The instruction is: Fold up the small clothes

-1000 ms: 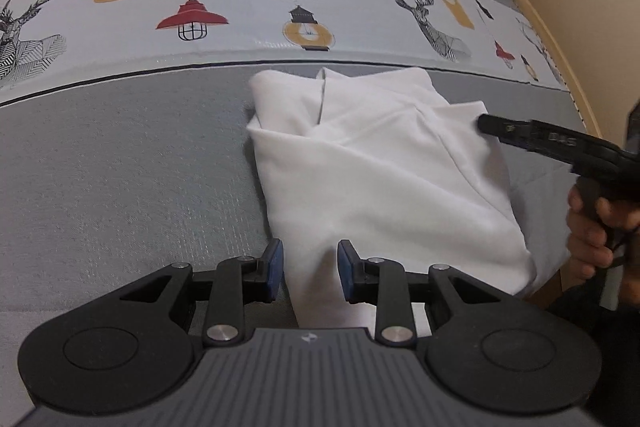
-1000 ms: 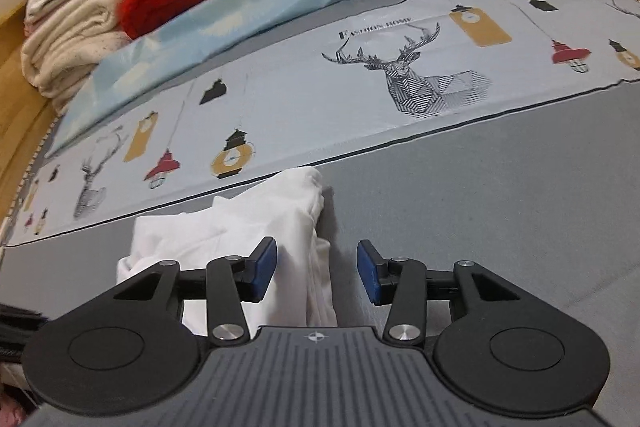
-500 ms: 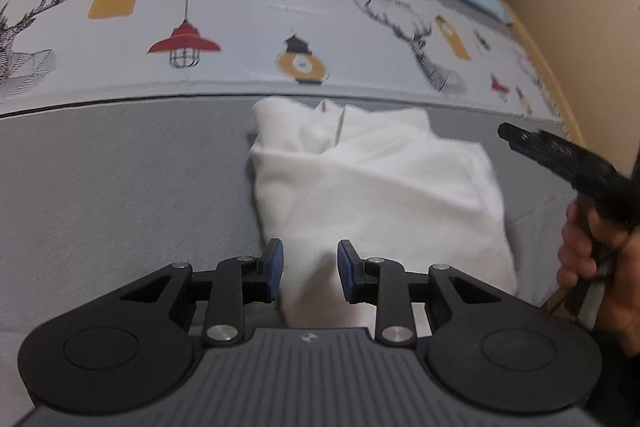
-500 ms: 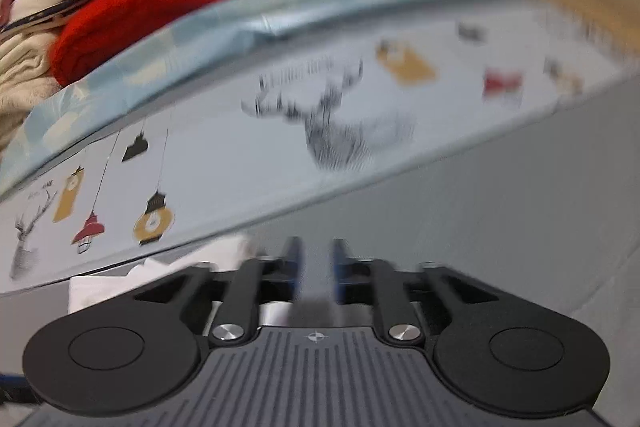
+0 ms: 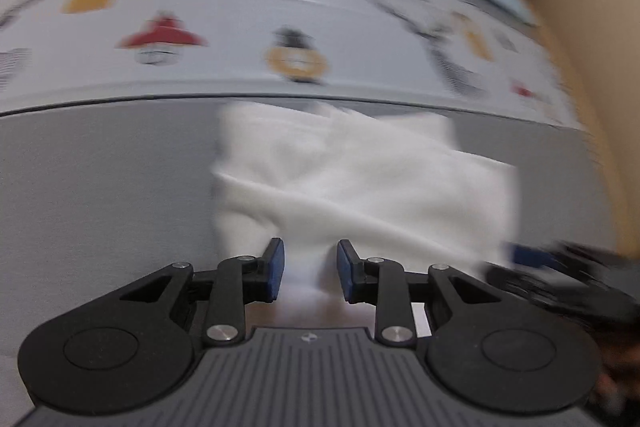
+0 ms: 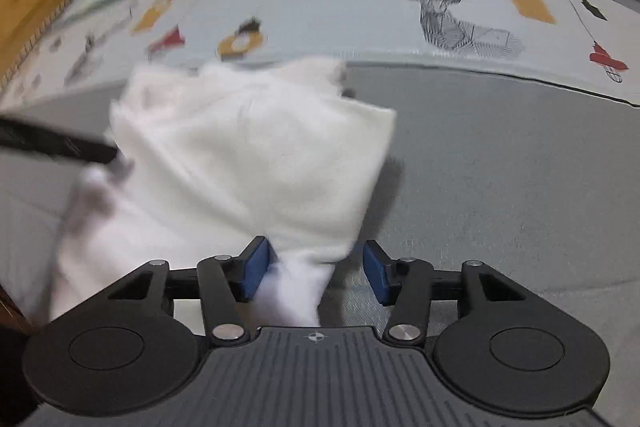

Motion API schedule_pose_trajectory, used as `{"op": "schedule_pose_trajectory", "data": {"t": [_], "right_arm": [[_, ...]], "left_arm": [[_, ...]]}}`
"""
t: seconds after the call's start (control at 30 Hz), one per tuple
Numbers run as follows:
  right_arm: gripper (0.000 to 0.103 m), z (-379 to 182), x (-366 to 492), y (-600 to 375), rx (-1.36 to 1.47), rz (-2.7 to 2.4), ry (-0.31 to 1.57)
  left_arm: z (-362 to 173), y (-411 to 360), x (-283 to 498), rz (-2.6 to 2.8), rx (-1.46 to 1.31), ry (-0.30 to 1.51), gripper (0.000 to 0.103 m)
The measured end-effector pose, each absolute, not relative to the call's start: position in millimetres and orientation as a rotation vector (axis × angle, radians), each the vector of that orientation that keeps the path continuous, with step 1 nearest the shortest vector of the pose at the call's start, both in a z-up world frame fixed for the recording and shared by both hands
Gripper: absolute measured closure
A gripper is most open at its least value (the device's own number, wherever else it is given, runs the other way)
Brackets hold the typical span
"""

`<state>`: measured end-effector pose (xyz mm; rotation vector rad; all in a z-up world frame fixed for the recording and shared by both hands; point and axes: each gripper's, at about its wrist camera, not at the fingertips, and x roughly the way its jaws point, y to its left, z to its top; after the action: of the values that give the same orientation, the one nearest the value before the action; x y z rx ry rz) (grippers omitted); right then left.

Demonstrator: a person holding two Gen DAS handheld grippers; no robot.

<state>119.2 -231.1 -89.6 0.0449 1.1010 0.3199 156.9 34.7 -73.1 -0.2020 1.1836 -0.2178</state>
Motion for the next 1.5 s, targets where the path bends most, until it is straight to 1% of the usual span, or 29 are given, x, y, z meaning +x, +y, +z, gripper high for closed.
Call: {"op": "schedule_pose_trajectory", "data": {"t": [0.1, 0.13, 0.17, 0.2, 0.23, 0.27, 0.3, 0.37, 0.5, 0.6, 0.67, 0.7, 0.73, 0.77, 0.8, 0.83, 0.87, 0.97, 1.0, 1.03, 1.07, 1.1, 1.17, 1.2, 1.27, 1.33, 1.43, 1.5], "right_arm": [[0.050, -81, 115, -235, 0.081, 0.298, 1.079], [0.048, -79, 114, -236, 0.082, 0.287, 1.064], [0.044, -77, 114, -237, 0.087, 0.278, 1.054], [0.042, -78, 118, -237, 0.100, 0.265, 1.054], [0.038, -80, 124, -237, 0.119, 0.251, 1.063], [0.035, -83, 129, -239, 0.147, 0.235, 1.080], [0.034, -87, 133, -243, 0.190, 0.220, 1.103], [0.028, -97, 143, -249, 0.274, 0.194, 1.146], [0.024, -113, 153, -252, 0.401, 0.175, 1.218], [0.024, -118, 155, -245, 0.415, 0.182, 1.237], [0.025, -119, 156, -242, 0.408, 0.190, 1.235], [0.028, -119, 157, -241, 0.406, 0.192, 1.230], [0.040, -119, 159, -240, 0.410, 0.201, 1.225], [0.061, -119, 161, -240, 0.432, 0.227, 1.219], [0.063, -118, 162, -239, 0.456, 0.245, 1.213], [0.070, -116, 163, -239, 0.451, 0.248, 1.200], [0.076, -112, 164, -237, 0.431, 0.258, 1.176], [0.081, -94, 169, -235, 0.436, 0.290, 1.062], [0.081, -86, 170, -234, 0.443, 0.293, 1.002], [0.080, -78, 170, -231, 0.436, 0.294, 0.944], [0.076, -69, 170, -227, 0.408, 0.289, 0.878], [0.073, -61, 170, -225, 0.374, 0.259, 0.815], [0.040, -53, 168, -223, 0.322, 0.145, 0.737], [0.036, -51, 167, -225, 0.306, 0.085, 0.713], [0.037, -50, 167, -232, 0.322, 0.064, 0.721], [0.039, -56, 169, -238, 0.361, 0.086, 0.777], [0.039, -71, 171, -240, 0.325, 0.081, 0.912], [0.042, -87, 169, -240, 0.315, 0.065, 1.027]], "left_arm": [[-63, 49, 158, -0.085, -0.231, 1.119, 0.059], [-60, 54, 158, -0.080, -0.264, 1.107, 0.054], [-59, 60, 157, -0.090, -0.311, 1.106, 0.051], [-60, 65, 157, -0.109, -0.363, 1.119, 0.043], [-63, 68, 156, -0.127, -0.409, 1.141, 0.031], [-68, 70, 155, -0.140, -0.443, 1.171, 0.026], [-74, 70, 154, -0.152, -0.459, 1.198, 0.024], [-85, 69, 153, -0.158, -0.462, 1.239, 0.024], [-110, 76, 151, -0.176, -0.558, 1.264, 0.025], [-121, 72, 155, -0.204, -0.601, 1.242, 0.035], [-122, 64, 161, -0.203, -0.558, 1.222, 0.041], [-121, 60, 163, -0.211, -0.534, 1.211, 0.047], [-119, 59, 164, -0.219, -0.508, 1.199, 0.056], [-117, 57, 167, -0.222, -0.487, 1.184, 0.060], [-114, 58, 169, -0.222, -0.482, 1.165, 0.068], [-110, 60, 172, -0.224, -0.487, 1.141, 0.071], [-102, 61, 173, -0.226, -0.485, 1.101, 0.072], [-72, 64, 178, -0.251, -0.451, 0.952, 0.072], [-60, 65, 178, -0.257, -0.443, 0.897, 0.069], [-50, 67, 179, -0.247, -0.438, 0.848, 0.060], [-43, 69, 179, -0.219, -0.438, 0.811, 0.056], [-38, 73, 180, -0.190, -0.443, 0.781, 0.049], [-37, 86, 181, -0.169, -0.464, 0.792, 0.047], [-39, 90, 182, -0.169, -0.470, 0.819, 0.047], [-46, 93, 181, -0.189, -0.472, 0.875, 0.047], [-55, 90, 179, -0.215, -0.459, 0.928, 0.047], [-73, 83, 177, -0.248, -0.467, 1.031, 0.047], [-92, 74, 177, -0.253, -0.471, 1.128, 0.047]]}}
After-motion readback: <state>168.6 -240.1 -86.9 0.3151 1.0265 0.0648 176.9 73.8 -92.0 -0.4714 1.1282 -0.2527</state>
